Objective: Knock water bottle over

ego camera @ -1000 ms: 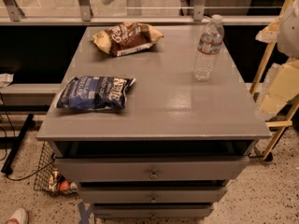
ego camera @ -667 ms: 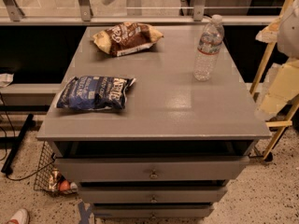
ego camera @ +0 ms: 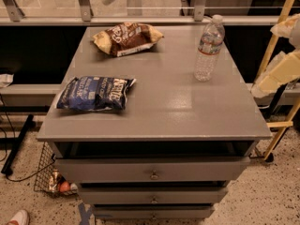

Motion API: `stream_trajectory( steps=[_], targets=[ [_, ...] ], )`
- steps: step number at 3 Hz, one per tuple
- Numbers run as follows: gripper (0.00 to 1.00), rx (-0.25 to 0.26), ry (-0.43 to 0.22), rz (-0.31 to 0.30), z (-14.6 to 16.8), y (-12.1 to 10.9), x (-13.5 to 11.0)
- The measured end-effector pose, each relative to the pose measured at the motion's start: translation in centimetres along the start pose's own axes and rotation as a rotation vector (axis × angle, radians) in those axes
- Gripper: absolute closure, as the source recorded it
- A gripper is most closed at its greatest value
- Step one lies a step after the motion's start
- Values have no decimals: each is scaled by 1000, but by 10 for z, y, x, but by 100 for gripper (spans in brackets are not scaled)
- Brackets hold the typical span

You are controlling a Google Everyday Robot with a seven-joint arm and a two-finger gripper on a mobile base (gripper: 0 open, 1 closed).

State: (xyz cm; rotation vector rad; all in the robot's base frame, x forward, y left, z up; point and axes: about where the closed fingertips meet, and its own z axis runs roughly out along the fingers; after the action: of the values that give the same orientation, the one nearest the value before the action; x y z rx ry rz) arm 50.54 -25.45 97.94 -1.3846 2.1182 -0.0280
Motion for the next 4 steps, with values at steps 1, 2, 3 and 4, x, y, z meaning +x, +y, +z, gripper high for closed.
stream_trajectory(
  steps=[1, 2, 3, 4],
  targets=[
    [0, 45, -142, 114, 30, -44, 13],
    [0, 45, -154, 118, 35, -48, 11],
    [0, 44, -209, 137, 56, -65, 4],
    [0, 31, -278, 171, 80, -82, -6]
  ],
)
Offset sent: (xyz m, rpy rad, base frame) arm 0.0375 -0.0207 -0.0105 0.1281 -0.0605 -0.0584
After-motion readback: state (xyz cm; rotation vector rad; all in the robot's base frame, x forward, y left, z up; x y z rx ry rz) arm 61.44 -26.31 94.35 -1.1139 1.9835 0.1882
